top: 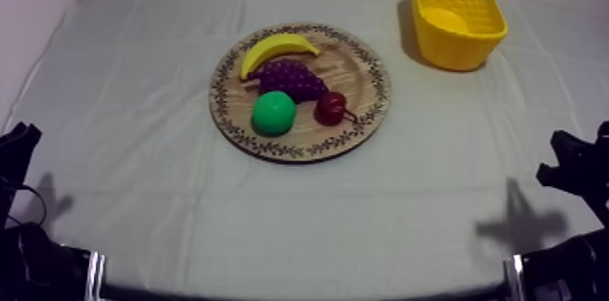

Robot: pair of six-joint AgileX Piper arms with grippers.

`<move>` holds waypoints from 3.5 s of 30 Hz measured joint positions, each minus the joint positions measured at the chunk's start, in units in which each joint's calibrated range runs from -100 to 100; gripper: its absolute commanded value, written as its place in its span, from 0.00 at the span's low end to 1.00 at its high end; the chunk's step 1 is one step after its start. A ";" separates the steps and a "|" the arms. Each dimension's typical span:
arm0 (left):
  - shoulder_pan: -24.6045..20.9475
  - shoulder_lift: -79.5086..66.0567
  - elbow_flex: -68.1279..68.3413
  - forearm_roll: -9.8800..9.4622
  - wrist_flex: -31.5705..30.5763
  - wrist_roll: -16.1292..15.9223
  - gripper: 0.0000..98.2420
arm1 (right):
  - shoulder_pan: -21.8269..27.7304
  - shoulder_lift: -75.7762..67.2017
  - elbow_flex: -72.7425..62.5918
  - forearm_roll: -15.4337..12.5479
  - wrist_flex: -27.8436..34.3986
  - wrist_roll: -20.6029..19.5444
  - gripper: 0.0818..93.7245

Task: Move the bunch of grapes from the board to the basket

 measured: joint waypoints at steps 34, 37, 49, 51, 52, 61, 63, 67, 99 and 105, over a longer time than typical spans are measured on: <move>0.00 0.00 0.00 0.00 0.00 0.01 0.00 | -2.27 6.52 0.20 1.67 -8.56 6.10 0.00; 0.00 0.00 0.00 0.00 0.00 -0.03 0.00 | -2.41 9.94 -0.50 1.75 -11.97 6.53 0.00; 0.00 0.00 0.00 0.00 0.00 -0.03 0.00 | -2.62 24.62 -13.90 -6.45 -16.44 15.11 0.00; 0.00 0.00 0.00 0.00 0.00 -0.03 0.00 | -2.30 27.16 -17.23 -7.59 -14.53 16.47 0.00; 0.00 0.00 0.00 0.00 0.00 -0.03 0.00 | -2.21 28.41 -19.25 -8.21 -13.33 17.19 0.00; 0.00 0.00 0.00 0.00 0.00 -0.03 0.00 | -3.42 38.32 -38.47 -10.73 -2.00 20.31 0.00; 0.00 0.00 0.00 0.00 0.00 -0.03 0.00 | -4.33 40.48 -42.40 -10.73 0.11 20.02 0.00; 0.00 0.00 0.00 0.00 0.00 -0.03 0.00 | -6.29 45.40 -50.41 -11.57 4.12 19.66 0.00; 0.00 0.00 0.00 0.00 0.00 -0.03 0.00 | -19.64 78.06 -91.30 -7.01 24.83 14.88 0.00; 0.00 0.00 0.00 0.00 0.00 -0.03 0.00 | -23.20 83.46 -99.14 -5.42 29.06 14.17 0.00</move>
